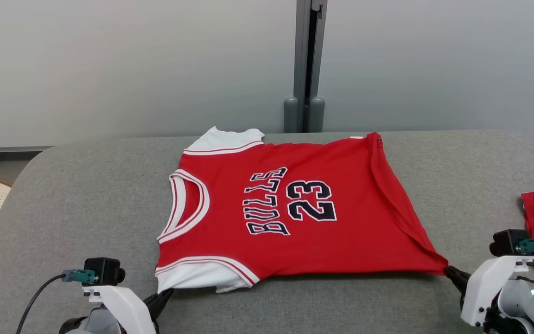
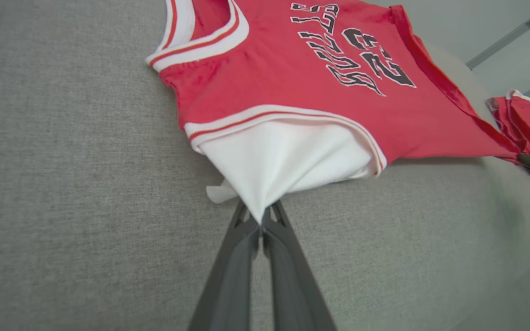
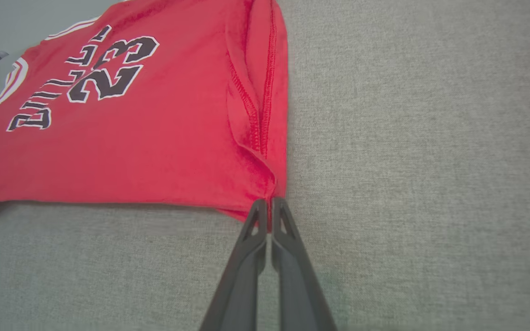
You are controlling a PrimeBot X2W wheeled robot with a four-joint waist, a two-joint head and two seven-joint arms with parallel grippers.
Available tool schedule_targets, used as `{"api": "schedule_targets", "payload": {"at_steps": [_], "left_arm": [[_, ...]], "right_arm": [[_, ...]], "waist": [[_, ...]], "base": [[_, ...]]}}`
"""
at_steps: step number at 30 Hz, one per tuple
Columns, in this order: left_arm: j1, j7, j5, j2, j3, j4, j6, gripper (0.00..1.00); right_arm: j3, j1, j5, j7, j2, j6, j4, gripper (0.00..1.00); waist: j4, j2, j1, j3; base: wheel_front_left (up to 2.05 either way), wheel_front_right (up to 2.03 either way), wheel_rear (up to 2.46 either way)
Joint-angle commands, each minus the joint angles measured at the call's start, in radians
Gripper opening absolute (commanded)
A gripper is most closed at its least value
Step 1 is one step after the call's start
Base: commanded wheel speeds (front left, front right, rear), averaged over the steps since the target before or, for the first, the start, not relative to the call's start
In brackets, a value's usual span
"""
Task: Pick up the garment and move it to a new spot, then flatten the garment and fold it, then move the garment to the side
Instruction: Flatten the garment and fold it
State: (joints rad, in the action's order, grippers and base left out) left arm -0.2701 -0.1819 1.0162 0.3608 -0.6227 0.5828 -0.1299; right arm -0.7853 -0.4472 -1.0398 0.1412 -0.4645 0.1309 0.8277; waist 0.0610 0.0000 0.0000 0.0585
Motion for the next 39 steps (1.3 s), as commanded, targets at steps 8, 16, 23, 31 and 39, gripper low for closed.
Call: {"api": "schedule_targets", "payload": {"at_steps": [8, 16, 23, 31, 39], "left_arm": [[0.078, -0.112, 0.084, 0.113, -0.001, -0.147, 0.000, 0.00], [0.167, -0.240, 0.140, 0.235, -0.015, -0.317, 0.007, 0.00], [0.243, -0.376, 0.197, 0.348, -0.034, -0.485, 0.022, 0.00], [0.231, -0.410, 0.194, 0.399, -0.016, -0.586, 0.066, 0.00], [0.129, -0.477, 0.180, 0.401, -0.018, -0.583, 0.076, 0.00]], "right_arm": [[-0.056, 0.085, -0.094, 0.129, -0.121, 0.000, -0.141, 0.00], [-0.113, 0.153, -0.161, 0.245, -0.254, -0.001, -0.308, 0.00], [-0.129, 0.217, -0.245, 0.375, -0.352, -0.001, -0.433, 0.00], [-0.082, 0.185, -0.247, 0.388, -0.375, -0.001, -0.480, 0.00], [-0.028, 0.088, -0.207, 0.426, -0.318, 0.000, -0.456, 0.00]], "waist": [[-0.010, 0.0000, 0.0000, 0.033], [-0.027, 0.0000, 0.0000, 0.050], [-0.032, 0.0000, 0.0000, 0.055], [-0.044, 0.0000, 0.0000, 0.036], [-0.059, 0.0000, 0.0000, -0.011]], "base": [[0.00, 0.00, 0.00], [0.00, 0.00, 0.00], [0.00, 0.00, 0.00], [0.00, 0.00, 0.00], [0.00, 0.00, 0.00]]}}
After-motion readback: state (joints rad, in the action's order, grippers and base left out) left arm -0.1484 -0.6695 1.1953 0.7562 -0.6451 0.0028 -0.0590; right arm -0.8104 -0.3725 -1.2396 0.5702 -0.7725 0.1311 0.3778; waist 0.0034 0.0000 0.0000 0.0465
